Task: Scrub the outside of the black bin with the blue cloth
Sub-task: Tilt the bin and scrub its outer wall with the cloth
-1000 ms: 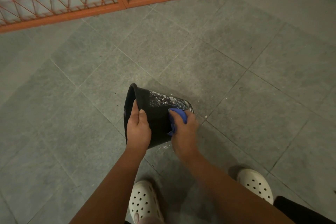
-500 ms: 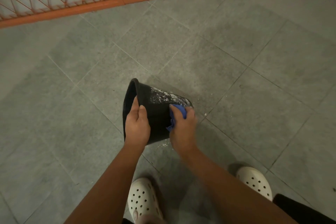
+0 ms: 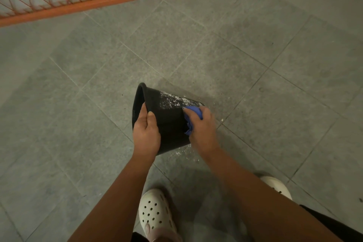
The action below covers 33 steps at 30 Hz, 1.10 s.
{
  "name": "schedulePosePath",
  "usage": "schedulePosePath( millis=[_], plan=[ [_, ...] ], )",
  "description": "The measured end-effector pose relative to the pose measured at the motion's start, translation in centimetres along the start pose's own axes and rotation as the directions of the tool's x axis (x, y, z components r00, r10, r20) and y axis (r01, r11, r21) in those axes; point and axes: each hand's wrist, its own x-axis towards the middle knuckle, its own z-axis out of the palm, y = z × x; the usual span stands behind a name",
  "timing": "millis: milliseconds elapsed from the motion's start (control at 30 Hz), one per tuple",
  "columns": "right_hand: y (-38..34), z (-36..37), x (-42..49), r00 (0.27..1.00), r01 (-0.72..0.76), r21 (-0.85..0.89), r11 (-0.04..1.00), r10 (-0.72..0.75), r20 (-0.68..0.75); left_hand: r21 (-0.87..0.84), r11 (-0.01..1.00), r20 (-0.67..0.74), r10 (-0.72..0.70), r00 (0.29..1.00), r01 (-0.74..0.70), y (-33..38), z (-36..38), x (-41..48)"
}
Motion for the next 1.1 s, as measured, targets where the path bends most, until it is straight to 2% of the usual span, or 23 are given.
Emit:
schedulePosePath(
  millis=[67,167,267,367,433,600,800,867,967,1100],
  plan=[
    [0.9,-0.6,0.5,0.992,-0.110,0.004,0.994,0.109,0.063,0.026,0.999,0.009,0.024,1.000,-0.025,0.3,0.2,-0.4],
    [0.7,-0.6,0.1,0.974,-0.223,-0.047,0.974,0.225,0.039,0.076,0.996,0.027,0.046,0.999,-0.047,0.5,0.5,-0.5],
    [-1.0,-0.1,-0.5,0.984,-0.177,0.003,0.984,0.177,0.026,0.086,0.995,0.032,0.049,0.998,-0.052,0.6,0.3,-0.4],
    [-0.5,-0.3,0.4,0.996,-0.072,-0.043,0.996,0.073,0.041,0.064,0.997,0.031,0.044,0.999,-0.046,0.4,0.2,-0.4],
    [0.6,-0.6,1.2,0.992,-0.098,-0.062,0.993,0.103,0.075,0.058,0.998,0.030,0.036,0.999,-0.038,0.5,0.2,-0.5],
    [-0.2,-0.7,0.4,0.945,-0.309,-0.066,0.949,0.314,0.090,0.040,0.999,0.024,0.019,1.000,-0.020,0.8,0.2,-0.4],
    [-1.0,-0.1,0.4,0.988,-0.146,-0.058,0.988,0.148,0.033,0.040,0.999,0.023,0.016,1.000,-0.017,0.4,0.0,0.0],
    [0.7,-0.4,1.1,0.982,-0.172,-0.086,0.981,0.178,0.065,0.039,0.999,0.023,0.026,0.999,-0.027,0.5,0.1,-0.2],
    [1.8,-0.8,0.8,0.941,-0.317,-0.034,0.948,0.319,0.109,0.070,0.996,0.053,0.044,0.998,-0.047,0.9,0.2,-0.3],
    [-0.1,0.1,-0.5,0.965,-0.256,-0.027,0.966,0.257,0.053,0.051,0.998,0.015,0.021,1.000,-0.022,0.3,0.0,0.3]
  ],
)
